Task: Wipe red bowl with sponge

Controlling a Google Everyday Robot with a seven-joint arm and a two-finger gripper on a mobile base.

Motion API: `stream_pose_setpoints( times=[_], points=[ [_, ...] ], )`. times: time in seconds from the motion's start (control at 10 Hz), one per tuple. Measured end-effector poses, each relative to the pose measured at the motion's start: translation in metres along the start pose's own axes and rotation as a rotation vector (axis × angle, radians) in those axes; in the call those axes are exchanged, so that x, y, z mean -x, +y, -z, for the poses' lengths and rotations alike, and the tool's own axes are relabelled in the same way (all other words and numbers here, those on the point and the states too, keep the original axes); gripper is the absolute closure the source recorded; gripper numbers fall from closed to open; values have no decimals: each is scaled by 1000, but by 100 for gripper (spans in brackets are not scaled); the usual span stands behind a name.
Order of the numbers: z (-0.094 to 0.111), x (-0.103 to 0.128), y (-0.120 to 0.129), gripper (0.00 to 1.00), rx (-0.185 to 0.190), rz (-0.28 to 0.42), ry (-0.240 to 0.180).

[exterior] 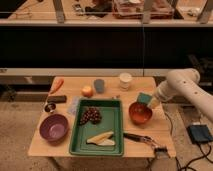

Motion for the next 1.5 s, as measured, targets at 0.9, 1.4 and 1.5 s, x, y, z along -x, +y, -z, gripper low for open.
stream_pose_setpoints(
  times=[0.9, 1.4, 1.5],
  points=[
    [-27, 7, 12, 100, 32, -8, 1],
    [-38, 23, 17, 100, 60, 24, -3],
    [-39, 26, 21, 100, 69, 36, -5]
  ],
)
